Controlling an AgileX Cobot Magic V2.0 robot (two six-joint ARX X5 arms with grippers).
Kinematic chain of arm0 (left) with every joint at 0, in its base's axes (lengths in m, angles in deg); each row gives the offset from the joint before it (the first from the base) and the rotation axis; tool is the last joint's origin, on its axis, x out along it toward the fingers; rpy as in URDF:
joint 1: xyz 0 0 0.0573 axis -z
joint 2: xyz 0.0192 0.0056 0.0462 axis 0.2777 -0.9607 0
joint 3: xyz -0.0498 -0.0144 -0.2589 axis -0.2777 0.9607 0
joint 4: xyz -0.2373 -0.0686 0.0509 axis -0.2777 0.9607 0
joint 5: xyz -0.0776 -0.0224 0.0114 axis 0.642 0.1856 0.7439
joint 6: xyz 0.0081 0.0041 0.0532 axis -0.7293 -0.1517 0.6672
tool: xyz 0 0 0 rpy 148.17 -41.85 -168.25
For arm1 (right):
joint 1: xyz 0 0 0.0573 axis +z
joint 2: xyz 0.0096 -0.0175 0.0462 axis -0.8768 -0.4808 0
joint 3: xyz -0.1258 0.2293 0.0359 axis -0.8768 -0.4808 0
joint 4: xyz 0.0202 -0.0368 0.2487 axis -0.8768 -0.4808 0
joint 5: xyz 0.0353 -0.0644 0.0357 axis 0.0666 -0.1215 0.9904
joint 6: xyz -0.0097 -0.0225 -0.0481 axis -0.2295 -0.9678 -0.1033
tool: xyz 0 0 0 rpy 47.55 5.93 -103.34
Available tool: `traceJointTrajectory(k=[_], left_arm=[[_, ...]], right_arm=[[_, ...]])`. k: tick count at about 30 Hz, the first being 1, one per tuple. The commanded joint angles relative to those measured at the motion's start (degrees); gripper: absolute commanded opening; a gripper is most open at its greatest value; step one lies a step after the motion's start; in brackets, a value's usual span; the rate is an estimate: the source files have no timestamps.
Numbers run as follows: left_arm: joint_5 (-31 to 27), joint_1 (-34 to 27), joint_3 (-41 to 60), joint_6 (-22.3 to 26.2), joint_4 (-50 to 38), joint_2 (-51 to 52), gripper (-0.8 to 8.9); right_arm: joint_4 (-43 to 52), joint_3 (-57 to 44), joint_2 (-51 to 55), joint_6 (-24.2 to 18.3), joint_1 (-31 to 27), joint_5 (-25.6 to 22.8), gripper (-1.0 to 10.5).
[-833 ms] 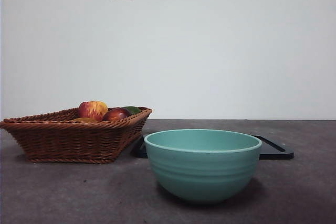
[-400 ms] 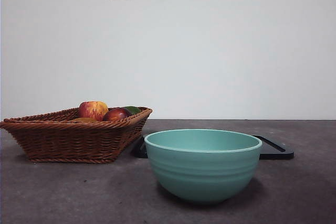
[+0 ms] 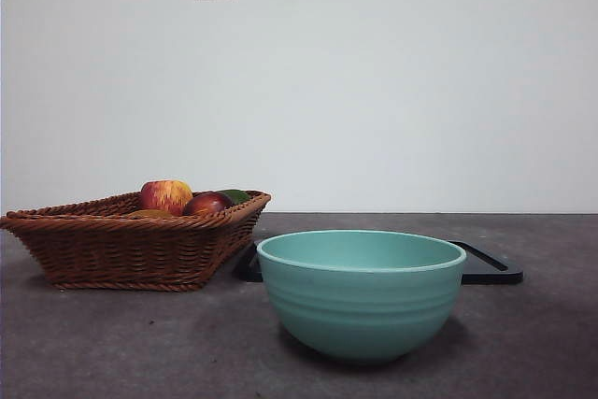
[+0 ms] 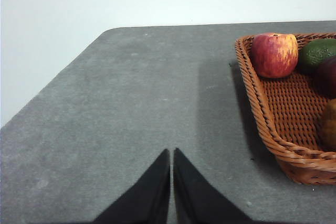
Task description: Pick up the wifruite, put it on the bowl, pick up the plate, put it on desk
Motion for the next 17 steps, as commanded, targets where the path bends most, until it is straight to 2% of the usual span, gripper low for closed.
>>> traceJointTrajectory(k=[1,13,17], left_arm=[[-0.3,-0.2,1.2,-0.2,0.3,0.1,0.08],[-0.3,-0.2,1.2,-0.2,0.3,0.1,0.09],[-0.3,-0.2,1.2,-0.2,0.3,0.1,0.09]], right_arm=[[0.5,-1.4,0.2,0.5,-0.1,-0.3,0.1],[-7.5,-1.5,0.2,1.0,-0.1,-0.2,0.1],[-7.4,-1.5,0.2,1.0,-0.1,-0.3,0.1]])
